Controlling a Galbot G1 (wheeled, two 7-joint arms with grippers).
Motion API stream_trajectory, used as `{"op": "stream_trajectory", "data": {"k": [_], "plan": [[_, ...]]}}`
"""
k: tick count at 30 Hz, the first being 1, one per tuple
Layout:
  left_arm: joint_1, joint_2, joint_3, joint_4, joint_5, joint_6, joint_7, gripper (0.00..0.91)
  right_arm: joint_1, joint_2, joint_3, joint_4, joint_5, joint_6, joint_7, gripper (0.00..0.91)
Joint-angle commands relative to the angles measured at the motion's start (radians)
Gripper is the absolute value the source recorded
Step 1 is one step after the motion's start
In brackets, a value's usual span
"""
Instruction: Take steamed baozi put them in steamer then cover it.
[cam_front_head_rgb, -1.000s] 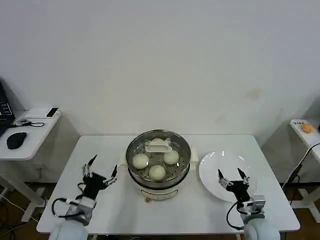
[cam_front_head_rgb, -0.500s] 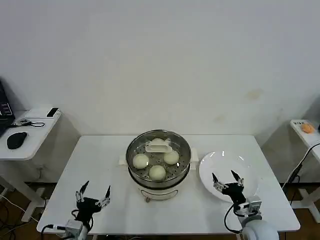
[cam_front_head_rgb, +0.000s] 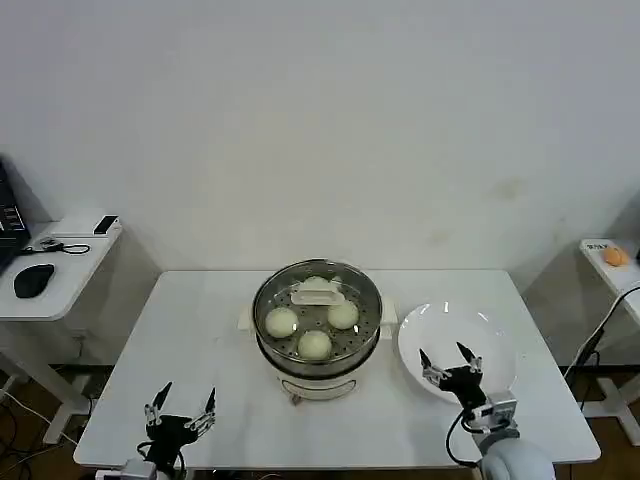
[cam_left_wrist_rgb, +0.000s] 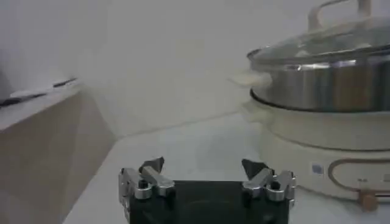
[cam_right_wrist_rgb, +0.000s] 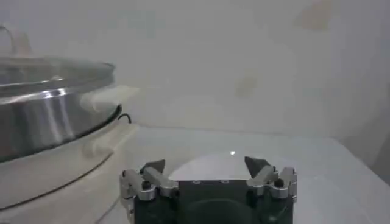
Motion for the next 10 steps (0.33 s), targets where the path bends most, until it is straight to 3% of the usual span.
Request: {"op": "stream_trajectory", "data": {"k": [1, 10], "plan": [[0.016, -0.008, -0.013, -0.003, -0.026, 0.000, -0.006, 0.907, 0.021, -0.011, -0.003, -0.008, -0.008, -0.014, -0.014, 0.907], [-0.002, -0.006, -0.015, -0.005, -0.022, 0.000, -0.004, 0.907, 0.022, -0.015, 0.014, -0.022, -0.020, -0.015, -0.030, 0.907]]}}
